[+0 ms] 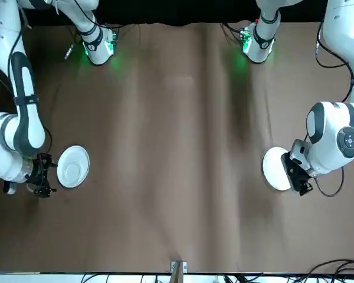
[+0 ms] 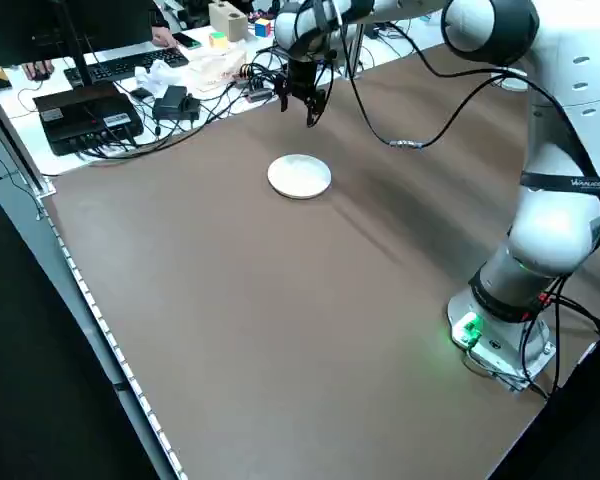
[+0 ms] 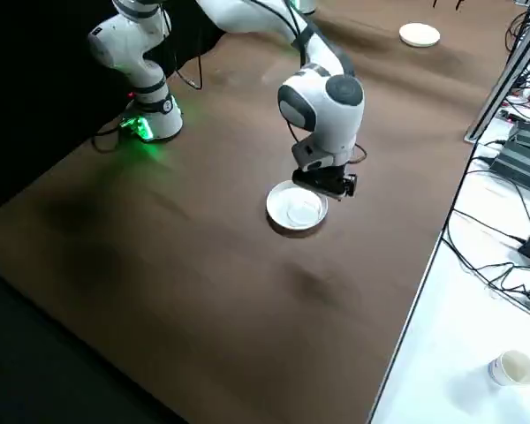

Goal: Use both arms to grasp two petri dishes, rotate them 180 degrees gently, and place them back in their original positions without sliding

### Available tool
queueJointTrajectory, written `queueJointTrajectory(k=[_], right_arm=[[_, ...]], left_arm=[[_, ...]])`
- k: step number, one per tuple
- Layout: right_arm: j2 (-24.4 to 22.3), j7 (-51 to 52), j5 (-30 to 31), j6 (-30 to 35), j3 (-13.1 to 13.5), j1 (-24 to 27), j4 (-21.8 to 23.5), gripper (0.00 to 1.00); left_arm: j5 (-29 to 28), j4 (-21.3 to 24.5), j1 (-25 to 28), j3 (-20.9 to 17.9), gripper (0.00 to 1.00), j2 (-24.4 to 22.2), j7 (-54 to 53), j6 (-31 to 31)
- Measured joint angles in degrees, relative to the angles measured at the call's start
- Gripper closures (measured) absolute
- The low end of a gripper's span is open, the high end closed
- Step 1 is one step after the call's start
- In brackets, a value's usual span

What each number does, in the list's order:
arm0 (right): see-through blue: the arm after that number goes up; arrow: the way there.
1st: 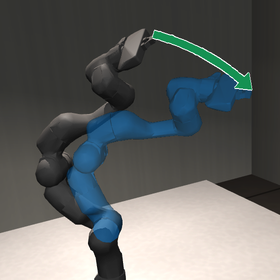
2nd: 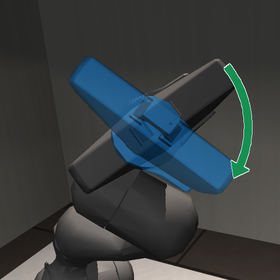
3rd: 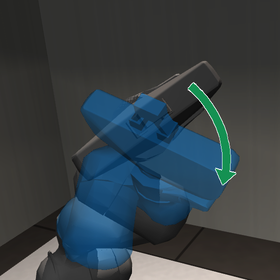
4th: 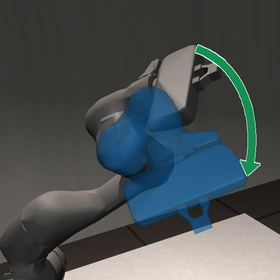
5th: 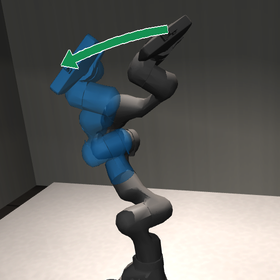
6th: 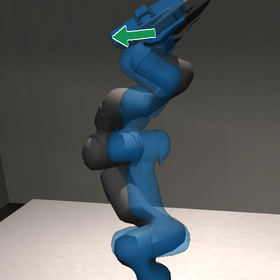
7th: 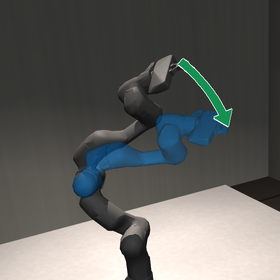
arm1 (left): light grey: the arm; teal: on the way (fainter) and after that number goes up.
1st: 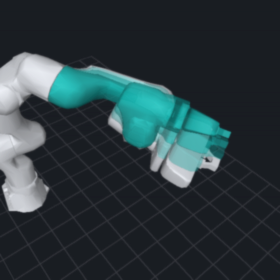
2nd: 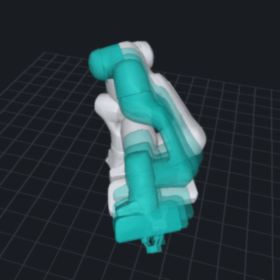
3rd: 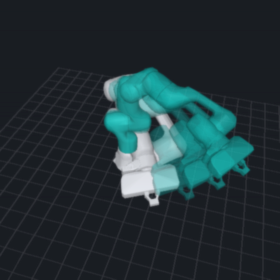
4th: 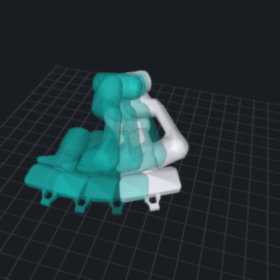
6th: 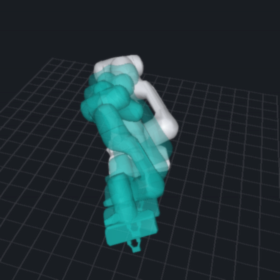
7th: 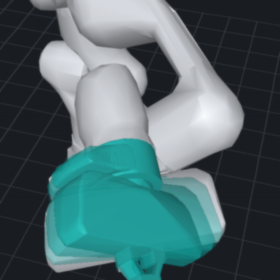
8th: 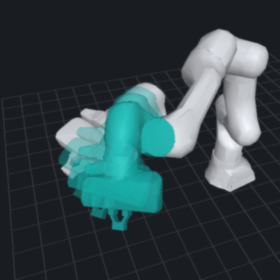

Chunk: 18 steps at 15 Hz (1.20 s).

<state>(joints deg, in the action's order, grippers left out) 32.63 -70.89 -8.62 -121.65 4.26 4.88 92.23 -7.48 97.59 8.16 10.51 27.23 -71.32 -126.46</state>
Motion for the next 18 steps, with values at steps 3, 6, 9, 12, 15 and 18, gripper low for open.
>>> queueJointTrajectory(k=[3,6,9,12,15,18], right_arm=[[2.50,-2.99,0.00,-3.03,0.01,0.09,0.01,0.00],[4.08,-3.92,-0.02,-3.71,0.11,1.18,0.13,0.00],[5.00,-3.97,-0.03,-5.51,0.02,1.38,1.01,0.00],[5.75,-5.48,-0.03,-5.83,-0.23,1.06,1.65,0.00],[5.74,-7.79,-0.03,-5.78,-0.33,0.91,1.71,0.00],[5.72,-8.64,-0.03,-5.79,-0.33,0.90,1.62,0.00]], left_arm=[[-0.10,-0.03,-0.38,0.05,0.00,1.77,-6.70,-0.82],[-1.73,-0.03,-0.34,0.02,0.27,4.53,-8.63,-2.41],[-1.93,-0.02,-0.54,0.04,0.34,6.25,-8.82,-3.24],[-2.32,-0.01,0.08,-0.07,0.47,8.03,-9.07,-6.16],[-5.00,0.07,0.54,-0.08,0.57,9.37,-10.09,-8.14],[-5.35,0.77,1.17,-0.09,0.57,10.77,-12.56,-10.07]])
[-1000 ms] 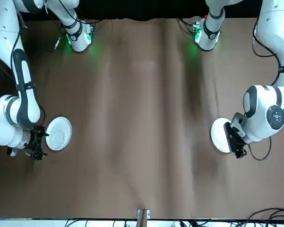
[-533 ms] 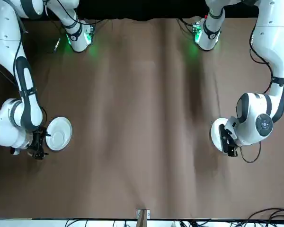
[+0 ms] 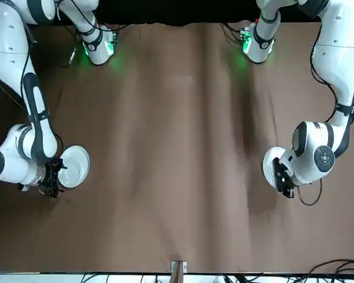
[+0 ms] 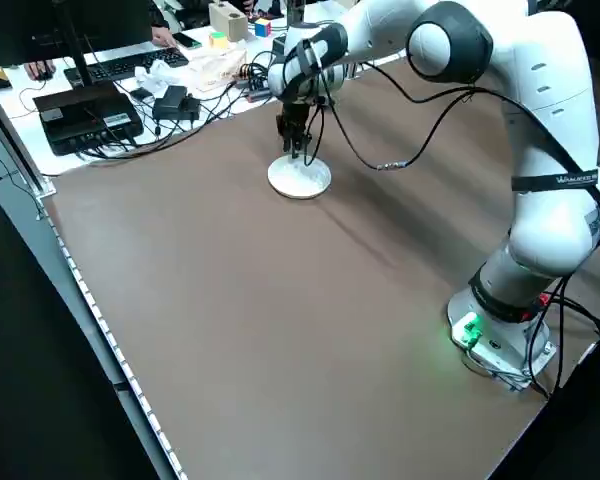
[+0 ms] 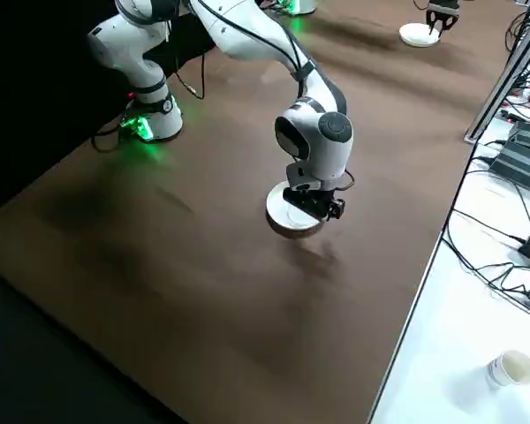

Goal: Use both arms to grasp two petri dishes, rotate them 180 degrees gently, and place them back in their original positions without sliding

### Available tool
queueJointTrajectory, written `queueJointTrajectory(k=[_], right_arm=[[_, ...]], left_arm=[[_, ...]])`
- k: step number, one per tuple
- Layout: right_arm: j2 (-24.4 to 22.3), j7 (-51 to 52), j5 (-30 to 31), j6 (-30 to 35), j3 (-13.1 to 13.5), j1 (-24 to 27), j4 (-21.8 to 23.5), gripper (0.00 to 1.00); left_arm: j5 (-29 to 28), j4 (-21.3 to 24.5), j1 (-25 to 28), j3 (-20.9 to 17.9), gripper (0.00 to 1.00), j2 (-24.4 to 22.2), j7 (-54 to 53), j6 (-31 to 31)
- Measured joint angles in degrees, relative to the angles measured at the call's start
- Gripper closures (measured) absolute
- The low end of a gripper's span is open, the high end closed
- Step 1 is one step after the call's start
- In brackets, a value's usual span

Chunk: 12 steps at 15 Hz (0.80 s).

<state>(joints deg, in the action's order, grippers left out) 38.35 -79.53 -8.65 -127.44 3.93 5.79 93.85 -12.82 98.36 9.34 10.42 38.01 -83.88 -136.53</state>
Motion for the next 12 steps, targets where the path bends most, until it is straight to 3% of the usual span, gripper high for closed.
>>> queueJointTrajectory(k=[9,12], right_arm=[[-0.03,-0.23,0.00,0.05,-0.04,-0.08,-0.15,0.00],[-0.03,-0.28,0.00,0.06,-0.04,-0.08,-0.13,0.00]], left_arm=[[-0.02,1.60,1.12,0.38,0.57,0.19,-1.53,-1.09],[-0.04,3.13,3.86,2.91,0.57,-0.20,-1.86,-1.09]])
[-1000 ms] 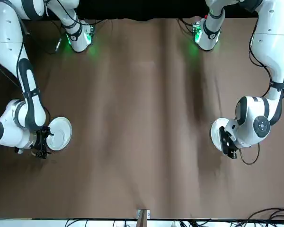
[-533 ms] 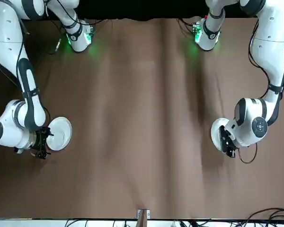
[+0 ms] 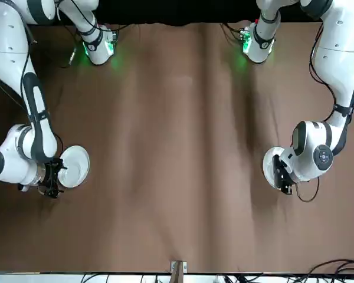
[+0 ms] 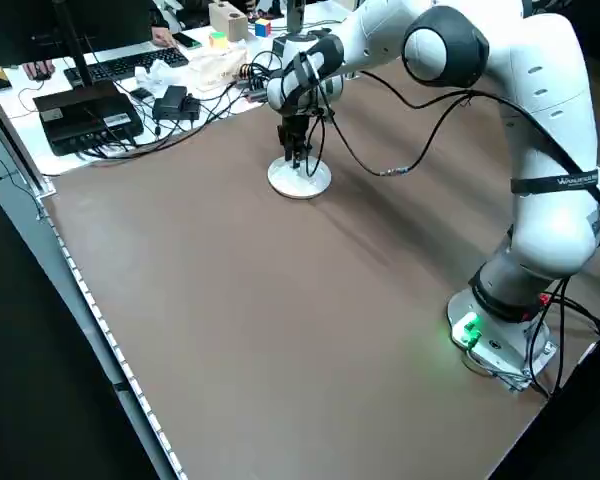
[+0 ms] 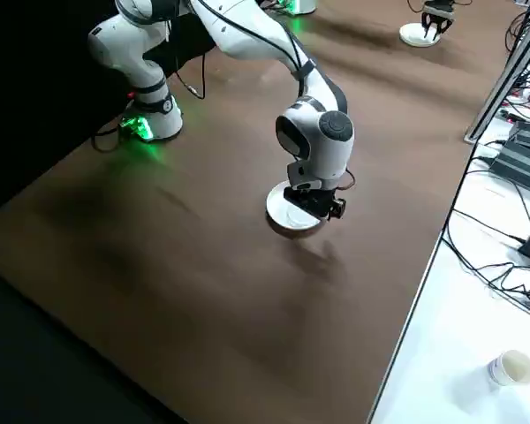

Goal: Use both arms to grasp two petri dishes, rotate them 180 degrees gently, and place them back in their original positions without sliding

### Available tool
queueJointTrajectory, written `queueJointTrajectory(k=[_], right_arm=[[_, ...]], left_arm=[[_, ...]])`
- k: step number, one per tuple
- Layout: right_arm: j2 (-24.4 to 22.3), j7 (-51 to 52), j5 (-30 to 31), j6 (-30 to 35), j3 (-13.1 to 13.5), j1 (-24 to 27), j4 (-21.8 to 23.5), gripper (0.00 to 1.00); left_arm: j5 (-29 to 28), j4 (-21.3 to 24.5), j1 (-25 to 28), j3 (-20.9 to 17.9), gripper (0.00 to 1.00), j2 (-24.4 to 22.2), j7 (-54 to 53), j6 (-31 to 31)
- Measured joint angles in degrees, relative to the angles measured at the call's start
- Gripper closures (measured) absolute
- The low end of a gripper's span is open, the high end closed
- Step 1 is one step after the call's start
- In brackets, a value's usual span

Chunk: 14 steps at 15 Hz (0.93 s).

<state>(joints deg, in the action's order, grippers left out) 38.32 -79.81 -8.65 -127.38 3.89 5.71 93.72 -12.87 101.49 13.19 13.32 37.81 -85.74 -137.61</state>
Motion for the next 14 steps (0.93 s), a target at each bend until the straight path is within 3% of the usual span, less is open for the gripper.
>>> queueJointTrajectory(k=[1,3,5,7,8,10,14], right_arm=[[0.00,0.00,0.00,0.00,-0.01,0.00,0.00,0.00],[0.00,-0.17,0.00,0.12,-0.06,-0.08,0.06,0.22],[0.00,-0.69,0.00,0.25,-0.13,-0.27,0.20,0.26],[0.00,-0.93,0.00,0.29,-0.16,-0.64,0.40,0.44],[0.00,-0.96,0.00,0.29,-0.17,-0.87,0.47,0.45],[0.01,-1.07,0.00,0.28,-0.19,-1.41,0.53,0.52],[0.32,-1.15,0.00,0.28,-0.17,-1.72,0.73,0.58]], left_arm=[[0.00,0.45,0.93,0.74,0.57,-0.03,-0.30,0.00],[-0.01,1.23,2.04,1.54,0.58,-0.07,-0.69,-0.66],[-0.35,1.85,2.07,1.71,0.63,-0.16,-0.85,-2.26],[-0.54,2.05,1.91,2.01,0.69,-0.24,-0.84,-2.87],[-0.56,2.05,1.80,2.10,0.70,-0.33,-0.79,-2.96],[-0.66,2.05,1.75,2.18,0.87,-0.62,-0.77,-2.99],[-1.36,2.08,1.94,2.18,0.97,-0.88,-0.71,-3.00]])
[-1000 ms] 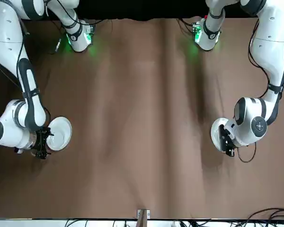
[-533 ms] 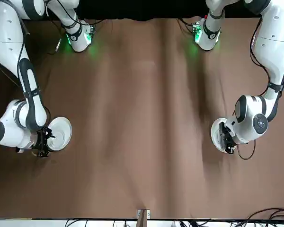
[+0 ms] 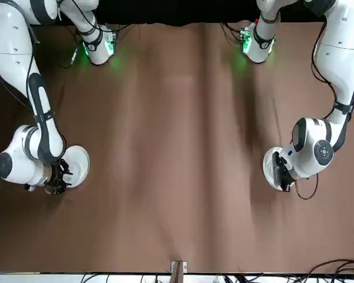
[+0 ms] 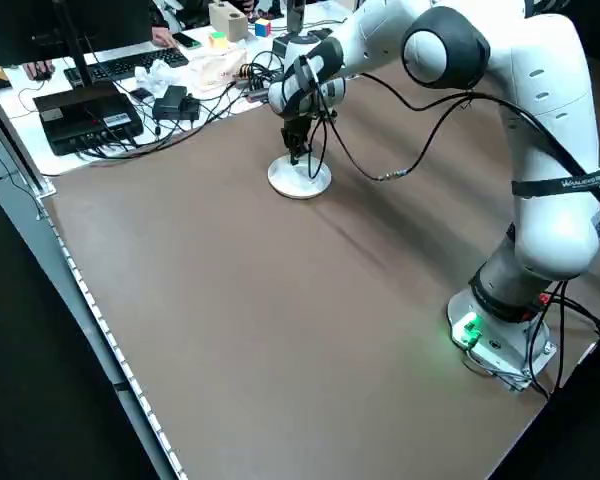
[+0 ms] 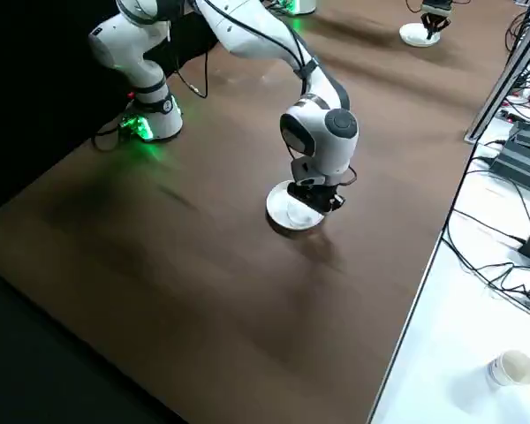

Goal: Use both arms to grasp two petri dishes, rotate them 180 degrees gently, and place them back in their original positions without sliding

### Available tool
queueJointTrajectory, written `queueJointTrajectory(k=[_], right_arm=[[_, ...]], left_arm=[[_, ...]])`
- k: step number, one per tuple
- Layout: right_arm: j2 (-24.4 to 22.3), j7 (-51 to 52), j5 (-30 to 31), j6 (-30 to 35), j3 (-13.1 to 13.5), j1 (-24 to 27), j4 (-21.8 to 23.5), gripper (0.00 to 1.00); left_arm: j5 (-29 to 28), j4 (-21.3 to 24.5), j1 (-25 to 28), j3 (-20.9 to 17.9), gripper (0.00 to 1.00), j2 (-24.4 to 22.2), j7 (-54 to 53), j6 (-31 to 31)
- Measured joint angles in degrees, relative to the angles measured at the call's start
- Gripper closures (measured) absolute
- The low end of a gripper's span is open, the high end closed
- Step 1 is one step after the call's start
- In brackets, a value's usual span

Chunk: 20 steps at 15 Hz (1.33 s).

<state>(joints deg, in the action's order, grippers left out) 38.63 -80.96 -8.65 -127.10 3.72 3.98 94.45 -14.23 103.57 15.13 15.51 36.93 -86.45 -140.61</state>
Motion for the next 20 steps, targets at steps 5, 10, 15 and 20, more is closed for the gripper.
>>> queueJointTrajectory(k=[5,10,15,20], right_arm=[[0.84,0.00,0.01,-0.51,0.02,0.00,0.02,0.66],[1.00,0.02,0.09,-1.26,0.10,0.01,0.02,0.67],[1.18,0.54,0.84,-2.04,0.44,0.27,0.02,0.67],[1.60,0.75,0.85,-2.62,0.48,0.64,0.02,0.67]], left_arm=[[-0.01,0.04,0.19,-0.01,0.97,-0.01,0.04,-0.03],[-0.02,0.37,0.18,-0.01,0.95,-0.01,1.04,-0.76],[-0.02,1.07,0.17,-0.02,0.93,0.59,1.28,-1.18],[-0.04,1.18,0.16,-0.03,0.93,0.73,1.42,-1.97]])
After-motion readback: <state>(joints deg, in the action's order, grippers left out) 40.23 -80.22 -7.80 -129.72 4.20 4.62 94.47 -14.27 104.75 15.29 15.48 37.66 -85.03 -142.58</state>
